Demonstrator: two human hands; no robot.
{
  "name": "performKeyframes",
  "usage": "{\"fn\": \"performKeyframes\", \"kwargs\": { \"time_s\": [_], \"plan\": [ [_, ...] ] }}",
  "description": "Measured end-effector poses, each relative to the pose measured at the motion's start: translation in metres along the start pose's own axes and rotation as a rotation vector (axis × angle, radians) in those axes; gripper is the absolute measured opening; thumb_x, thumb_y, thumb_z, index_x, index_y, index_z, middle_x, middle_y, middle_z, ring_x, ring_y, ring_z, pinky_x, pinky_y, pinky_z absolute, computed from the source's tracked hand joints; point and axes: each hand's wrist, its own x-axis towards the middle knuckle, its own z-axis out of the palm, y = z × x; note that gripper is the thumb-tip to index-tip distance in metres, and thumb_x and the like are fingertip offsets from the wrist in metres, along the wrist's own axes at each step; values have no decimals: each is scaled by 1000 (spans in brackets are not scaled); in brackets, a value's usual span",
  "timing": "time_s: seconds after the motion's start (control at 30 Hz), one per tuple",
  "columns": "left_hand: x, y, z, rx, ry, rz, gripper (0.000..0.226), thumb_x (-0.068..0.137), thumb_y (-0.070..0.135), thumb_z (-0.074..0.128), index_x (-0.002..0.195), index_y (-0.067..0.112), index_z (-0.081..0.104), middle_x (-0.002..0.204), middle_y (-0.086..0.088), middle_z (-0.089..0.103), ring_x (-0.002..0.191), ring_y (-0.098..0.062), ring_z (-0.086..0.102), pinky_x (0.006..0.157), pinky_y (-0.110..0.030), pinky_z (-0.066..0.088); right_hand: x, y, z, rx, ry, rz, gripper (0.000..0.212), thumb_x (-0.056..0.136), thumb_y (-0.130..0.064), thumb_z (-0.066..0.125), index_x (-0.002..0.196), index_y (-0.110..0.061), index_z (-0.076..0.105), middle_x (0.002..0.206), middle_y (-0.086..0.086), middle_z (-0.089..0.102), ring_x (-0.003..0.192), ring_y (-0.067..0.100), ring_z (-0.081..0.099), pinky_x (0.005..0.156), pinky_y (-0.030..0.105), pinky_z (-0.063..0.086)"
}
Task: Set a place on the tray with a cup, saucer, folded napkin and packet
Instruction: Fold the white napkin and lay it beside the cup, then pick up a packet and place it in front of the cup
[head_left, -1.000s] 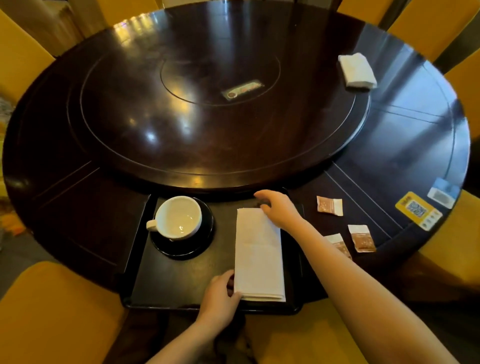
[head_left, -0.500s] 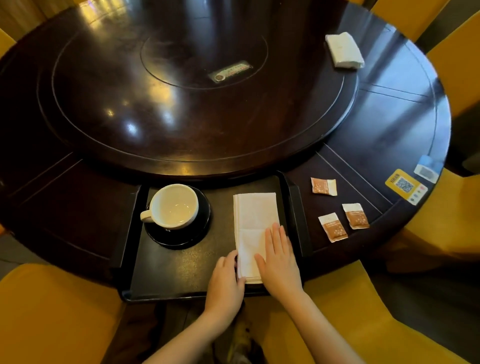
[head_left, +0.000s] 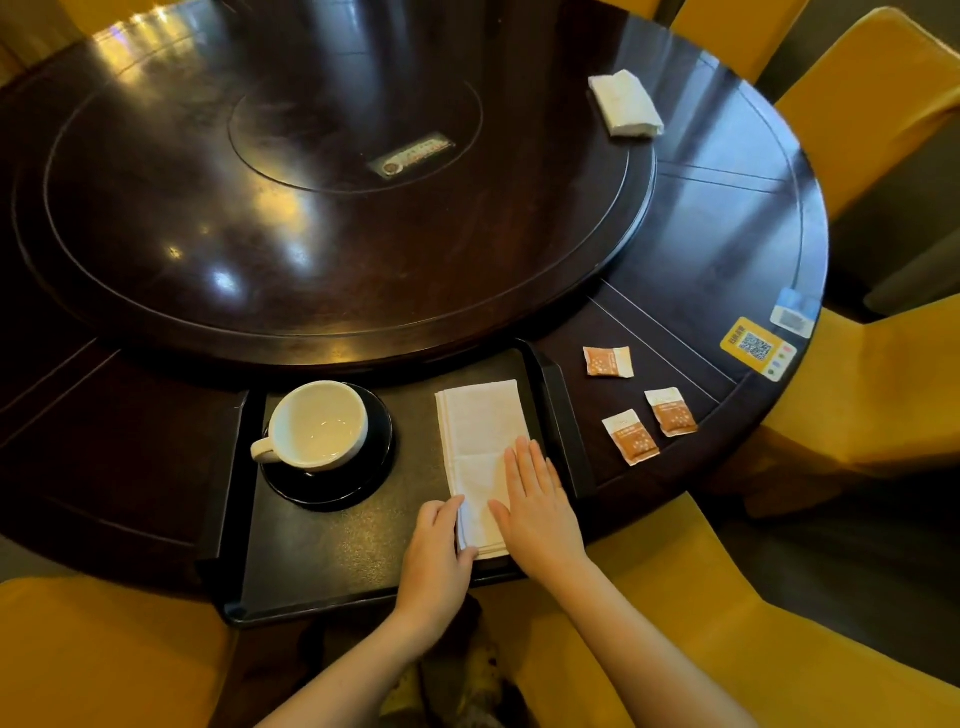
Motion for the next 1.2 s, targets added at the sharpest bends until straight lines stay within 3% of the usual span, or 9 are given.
{"fn": "performKeyframes", "kwargs": {
  "time_s": [0.37,0.53,0.63,0.7,0.77,0.87,0.93,1.0,1.2],
  "plan": [
    [5,-1,-1,-14,30,-18,62,84,12,64,139,14,36,128,-1,44,109,-15,51,96,-26,47,12,-4,2,-19,20,-23,71,98,-47,26,147,-9,-9,158,11,-10,139,20,-20,111,34,-10],
    [-1,5,-9,15,32,-30,62,84,16,64,139,13,35,130,-3,42,114,-16,48,96,-25,45,8,-9,-11,20,0,-28,68,98,-45,27,148,-11,-3,159,10,-7,145,23,-9,113,35,-6],
    [5,32,-15,63,143,91,52,86,24,60,134,15,41,129,-1,44,118,-15,43,95,-23,39,10,3,-45,263,172,-50,52,97,-35,40,144,-16,28,153,7,28,142,21,23,114,35,23],
    [20,64,-14,18,142,225,43,88,23,57,129,18,46,123,1,49,114,-15,46,95,-26,42,12,28,-71,438,380,91,36,93,-26,50,128,-16,50,130,4,55,121,17,48,95,26,41],
    [40,100,-5,0,95,342,35,88,18,54,123,18,51,116,0,55,110,-16,50,91,-24,42,12,62,-89,435,506,317,24,92,-20,53,114,-14,59,112,4,63,107,17,54,83,24,42],
    [79,146,26,147,-23,421,35,87,14,54,121,15,55,120,-5,58,115,-20,51,95,-28,42,11,101,-94,261,366,572,25,93,-23,51,114,-10,57,118,8,58,109,23,49,87,34,43],
    [105,167,48,305,-177,407,38,87,17,54,124,14,53,124,-8,57,117,-26,50,97,-37,45,11,111,-87,176,223,587,31,93,-29,52,118,-12,53,124,7,54,111,24,47,89,34,42],
    [126,180,67,422,-300,355,40,89,23,52,127,12,50,128,-12,54,118,-30,49,97,-41,44,14,118,-80,163,195,564,32,91,-30,55,117,-13,51,124,7,52,110,23,46,89,34,41],
    [158,181,100,607,-358,280,30,89,23,54,116,10,54,122,-14,52,111,-30,51,92,-42,47,26,128,-73,360,172,574,22,87,-24,62,106,-14,55,110,5,55,101,23,52,85,36,47]
  ]
}}
